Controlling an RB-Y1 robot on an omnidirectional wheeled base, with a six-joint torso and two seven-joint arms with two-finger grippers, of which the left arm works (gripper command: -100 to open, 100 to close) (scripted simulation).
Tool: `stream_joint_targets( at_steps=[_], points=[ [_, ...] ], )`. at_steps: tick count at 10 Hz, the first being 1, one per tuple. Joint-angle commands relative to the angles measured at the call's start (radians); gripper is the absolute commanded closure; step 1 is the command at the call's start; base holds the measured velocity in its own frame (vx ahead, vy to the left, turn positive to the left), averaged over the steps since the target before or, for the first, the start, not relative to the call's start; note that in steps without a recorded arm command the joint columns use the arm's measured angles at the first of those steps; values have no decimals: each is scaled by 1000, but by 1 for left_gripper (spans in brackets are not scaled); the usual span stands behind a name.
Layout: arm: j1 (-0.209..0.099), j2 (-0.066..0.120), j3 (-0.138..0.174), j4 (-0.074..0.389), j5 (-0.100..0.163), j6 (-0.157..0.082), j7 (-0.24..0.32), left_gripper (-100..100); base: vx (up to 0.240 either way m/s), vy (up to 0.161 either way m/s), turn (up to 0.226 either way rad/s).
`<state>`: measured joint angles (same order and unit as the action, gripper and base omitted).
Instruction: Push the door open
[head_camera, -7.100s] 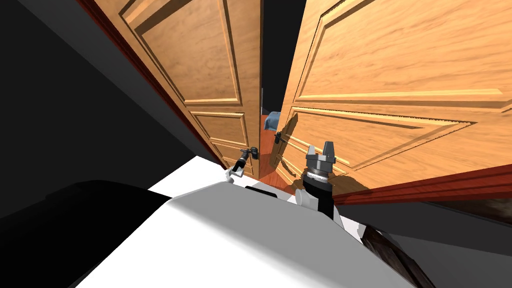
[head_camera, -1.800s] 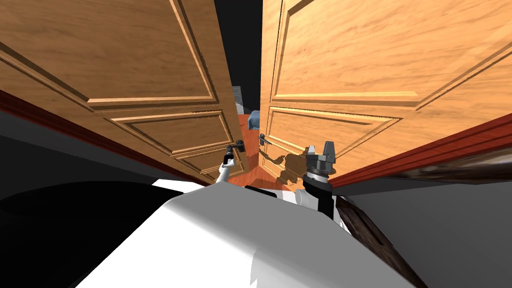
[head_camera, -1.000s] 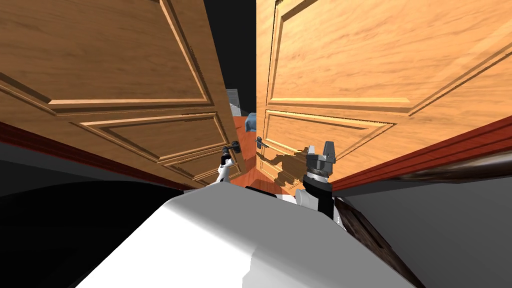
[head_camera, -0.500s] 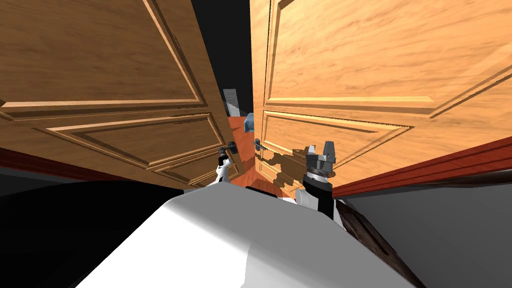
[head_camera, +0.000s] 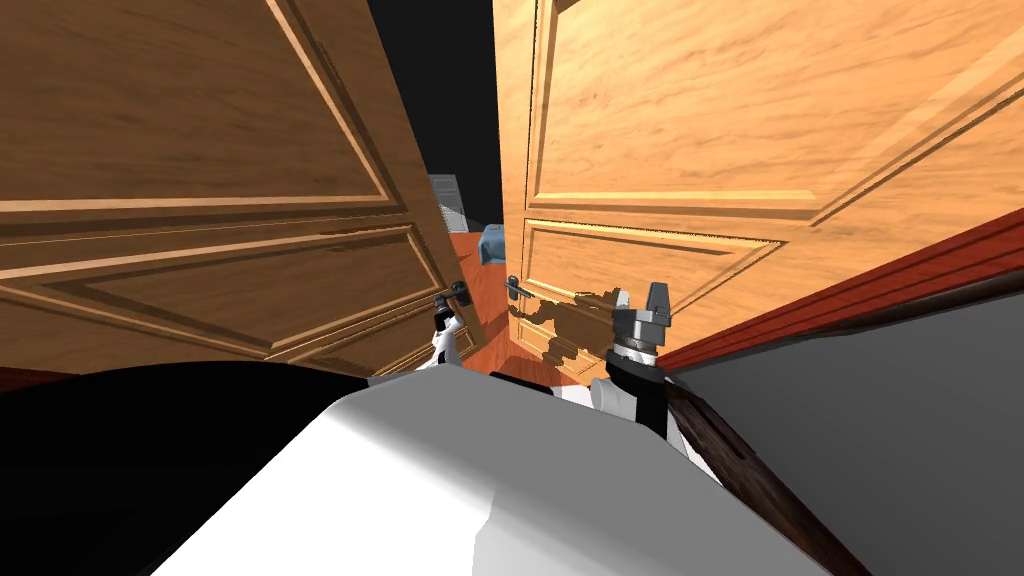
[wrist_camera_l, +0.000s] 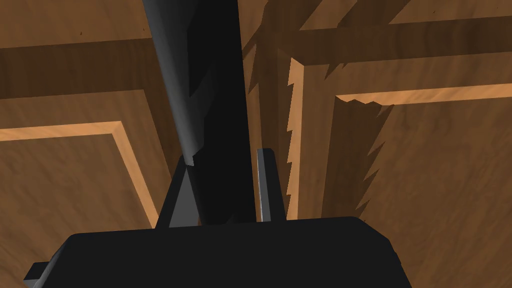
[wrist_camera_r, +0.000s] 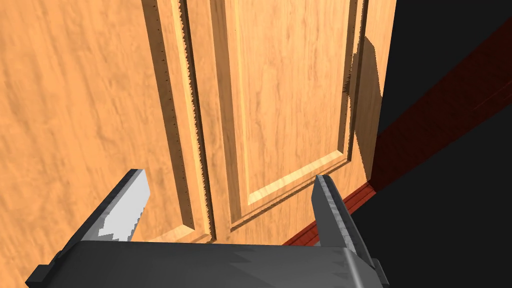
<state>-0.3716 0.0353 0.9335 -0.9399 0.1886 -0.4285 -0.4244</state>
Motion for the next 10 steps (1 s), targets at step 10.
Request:
stream_joint_targets(
  at_steps=[10],
  points=[
    [-51,23,169,-33,32,-81,-89,100,14,67,-99]
  ],
)
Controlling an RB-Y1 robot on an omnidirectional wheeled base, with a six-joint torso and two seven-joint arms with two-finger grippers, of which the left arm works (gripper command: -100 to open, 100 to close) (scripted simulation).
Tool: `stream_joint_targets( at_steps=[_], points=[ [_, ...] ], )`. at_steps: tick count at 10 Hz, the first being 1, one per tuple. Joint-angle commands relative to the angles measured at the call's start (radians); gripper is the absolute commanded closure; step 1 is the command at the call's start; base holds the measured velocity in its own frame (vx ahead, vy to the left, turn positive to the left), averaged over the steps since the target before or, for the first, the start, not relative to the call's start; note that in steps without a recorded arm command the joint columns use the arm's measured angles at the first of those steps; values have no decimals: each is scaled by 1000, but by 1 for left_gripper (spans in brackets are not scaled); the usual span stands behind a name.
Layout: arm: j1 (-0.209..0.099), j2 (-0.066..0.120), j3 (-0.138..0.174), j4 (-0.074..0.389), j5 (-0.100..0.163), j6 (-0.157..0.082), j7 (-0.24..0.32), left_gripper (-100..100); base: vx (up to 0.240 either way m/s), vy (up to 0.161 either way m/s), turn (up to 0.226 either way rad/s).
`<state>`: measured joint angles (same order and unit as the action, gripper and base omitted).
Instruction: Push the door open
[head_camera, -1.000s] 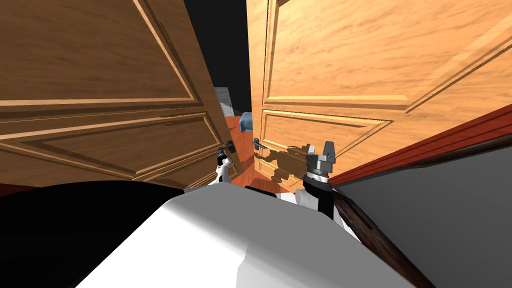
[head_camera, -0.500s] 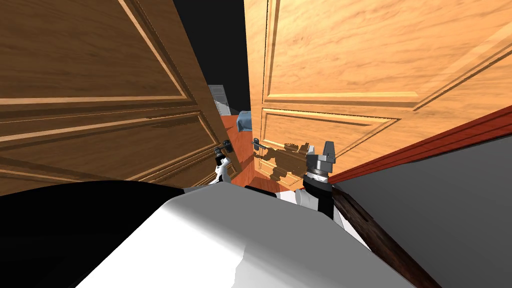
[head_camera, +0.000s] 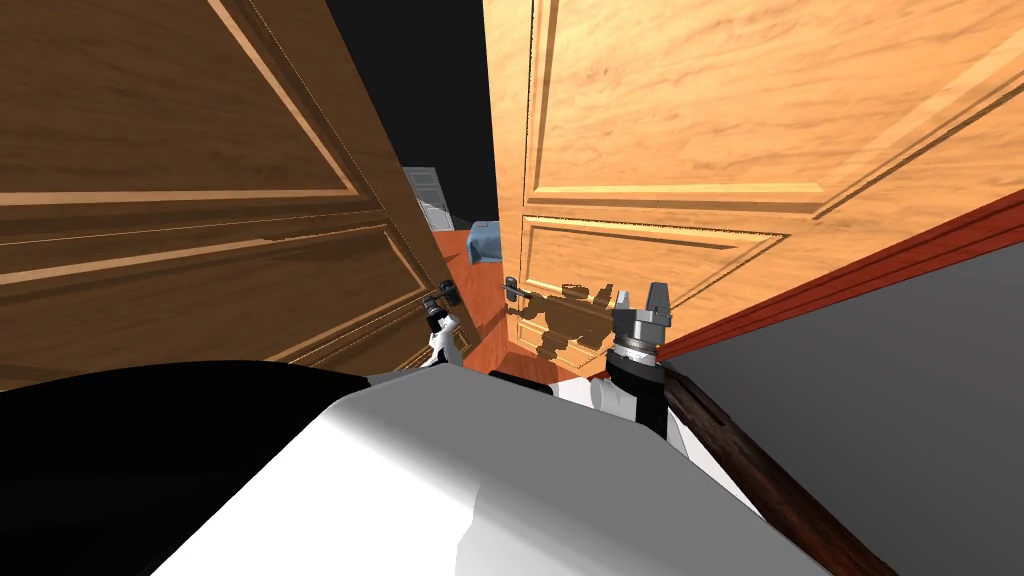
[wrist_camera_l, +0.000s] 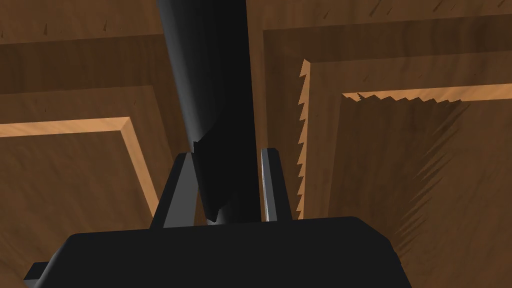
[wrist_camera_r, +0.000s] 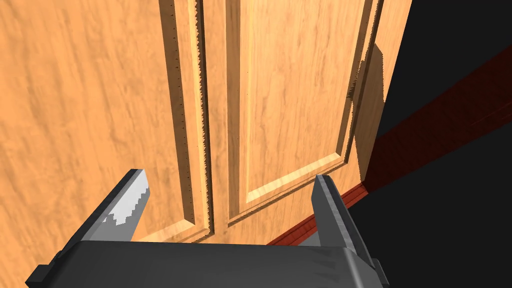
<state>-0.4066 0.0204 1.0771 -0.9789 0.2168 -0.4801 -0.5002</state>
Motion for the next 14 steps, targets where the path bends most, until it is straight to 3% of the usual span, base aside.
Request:
stream_joint_targets(
  at_steps=[1,2,3,6,9,10,11,14],
  points=[
    [-16,38,25,6,4,-29,-13,100,33,68,-54],
    [-23,39,49,3,9,-39,-26,100,33,54,-90],
    [-23,39,49,3,9,-39,-26,100,26,51,-35],
    [-48,37,126,-7,24,-72,-67,100,43,98,-132],
    [-48,37,126,-7,24,-72,-67,100,13,33,-23],
    [-57,36,152,-11,29,-83,-81,100,24,23,-81],
    [-57,36,152,-11,29,-83,-81,100,26,47,-57],
    [-74,33,205,-17,39,-106,-110,100,19,65,-88]
  ],
)
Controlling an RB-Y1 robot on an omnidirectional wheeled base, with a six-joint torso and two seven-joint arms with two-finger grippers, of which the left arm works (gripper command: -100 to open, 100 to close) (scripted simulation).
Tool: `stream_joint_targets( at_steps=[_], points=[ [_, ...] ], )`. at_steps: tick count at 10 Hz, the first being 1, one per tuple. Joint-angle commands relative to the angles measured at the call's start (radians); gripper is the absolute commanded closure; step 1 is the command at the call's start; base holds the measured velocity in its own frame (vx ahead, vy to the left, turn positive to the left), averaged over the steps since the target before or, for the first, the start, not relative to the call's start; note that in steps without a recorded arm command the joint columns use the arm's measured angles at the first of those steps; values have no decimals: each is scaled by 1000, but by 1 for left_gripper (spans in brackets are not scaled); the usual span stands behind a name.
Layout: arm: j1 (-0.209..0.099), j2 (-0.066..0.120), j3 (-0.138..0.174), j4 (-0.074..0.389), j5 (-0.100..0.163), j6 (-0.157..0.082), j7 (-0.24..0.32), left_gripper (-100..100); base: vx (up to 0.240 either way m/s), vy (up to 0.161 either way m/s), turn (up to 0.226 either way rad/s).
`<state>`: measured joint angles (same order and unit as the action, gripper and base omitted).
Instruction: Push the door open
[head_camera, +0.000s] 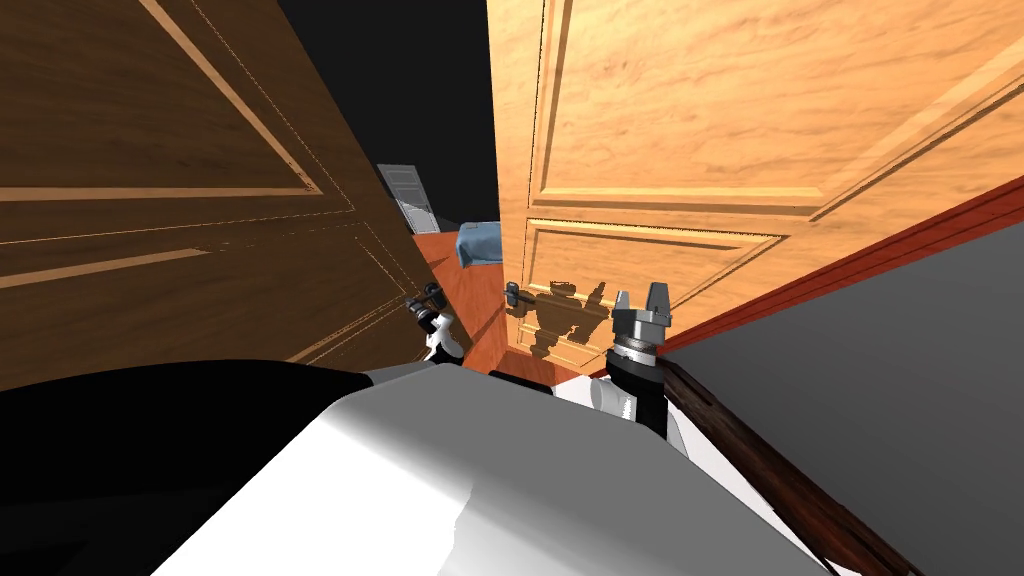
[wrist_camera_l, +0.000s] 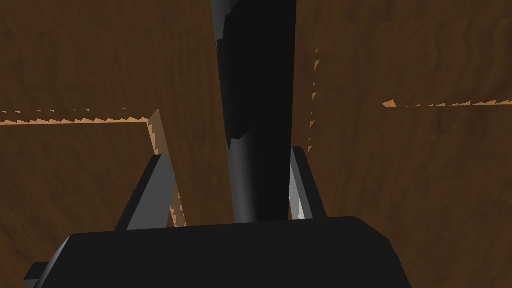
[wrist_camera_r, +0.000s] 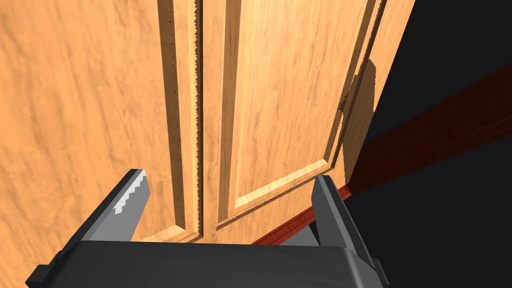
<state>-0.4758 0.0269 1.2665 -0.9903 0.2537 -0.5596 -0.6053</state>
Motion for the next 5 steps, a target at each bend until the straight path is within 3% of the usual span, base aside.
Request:
stream_joint_targets(
  at_steps=[1,2,3,5],
  points=[
    [-13,24,42,-9,8,-38,-19,100,40,91,-165],
    [-13,24,42,-9,8,-38,-19,100,33,65,-49],
    [-22,22,68,-13,13,-49,-33,100,47,61,-61],
    [-22,22,68,-13,13,-49,-33,100,20,54,-38]
  ],
)
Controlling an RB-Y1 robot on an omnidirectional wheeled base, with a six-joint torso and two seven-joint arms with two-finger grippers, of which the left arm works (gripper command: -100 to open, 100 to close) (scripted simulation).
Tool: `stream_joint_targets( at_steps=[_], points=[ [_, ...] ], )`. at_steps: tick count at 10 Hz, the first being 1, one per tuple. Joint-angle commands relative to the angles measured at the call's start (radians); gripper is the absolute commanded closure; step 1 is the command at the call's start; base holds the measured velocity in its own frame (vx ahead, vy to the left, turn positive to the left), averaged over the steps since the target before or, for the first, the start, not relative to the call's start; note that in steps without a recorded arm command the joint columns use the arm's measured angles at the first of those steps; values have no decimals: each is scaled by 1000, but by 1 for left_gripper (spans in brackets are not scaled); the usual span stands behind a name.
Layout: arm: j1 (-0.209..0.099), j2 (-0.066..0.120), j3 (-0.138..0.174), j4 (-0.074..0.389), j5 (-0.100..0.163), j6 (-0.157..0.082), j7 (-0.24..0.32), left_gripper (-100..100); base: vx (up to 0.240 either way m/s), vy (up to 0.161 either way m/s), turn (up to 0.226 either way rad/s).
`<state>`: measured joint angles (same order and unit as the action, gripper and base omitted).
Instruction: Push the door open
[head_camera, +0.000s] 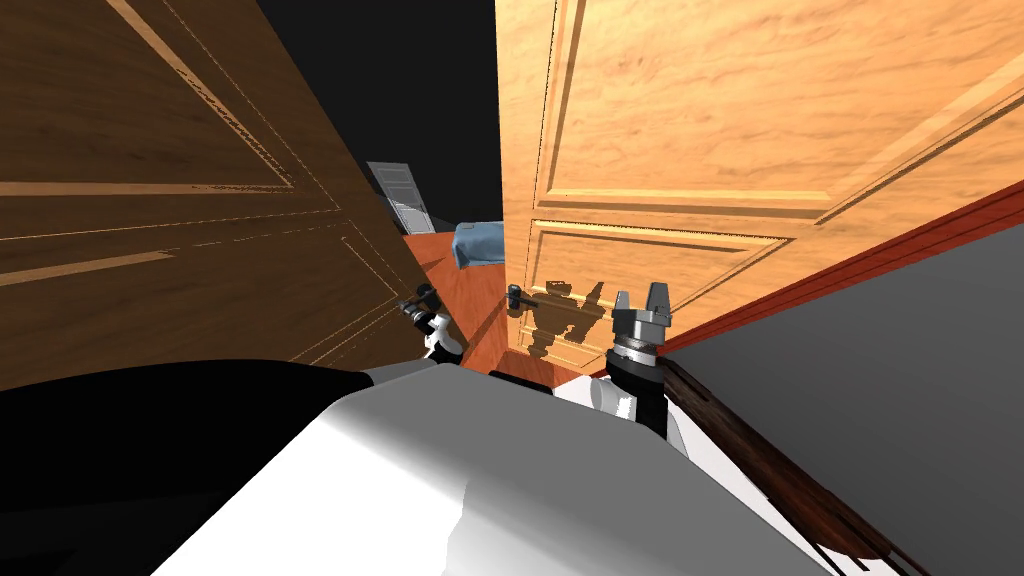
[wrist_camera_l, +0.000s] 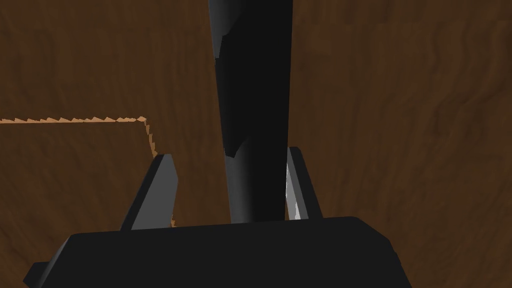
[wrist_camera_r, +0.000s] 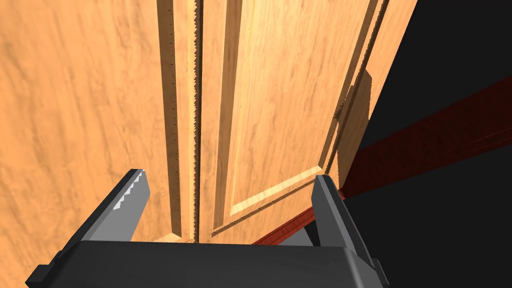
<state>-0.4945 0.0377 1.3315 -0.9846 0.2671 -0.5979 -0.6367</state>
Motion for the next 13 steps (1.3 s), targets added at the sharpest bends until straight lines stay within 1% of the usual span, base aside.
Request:
stream_joint_targets(
  at_steps=[1,2,3,5,7,12,13],
  points=[
    [-11,8,29,-22,5,-22,-16,100,18,52,-90],
    [-11,8,29,-22,5,-22,-16,100,17,47,-49],
    [-20,5,55,-25,10,-33,-29,100,29,53,-109],
    [-20,5,55,-25,10,-33,-29,100,13,42,-22],
    [-36,-2,106,-32,20,-55,-57,100,34,73,-109],
    [-74,-25,221,-46,43,-104,-119,100,45,127,-125],
    [-87,-35,262,-51,51,-121,-141,100,75,154,-202]
  ],
)
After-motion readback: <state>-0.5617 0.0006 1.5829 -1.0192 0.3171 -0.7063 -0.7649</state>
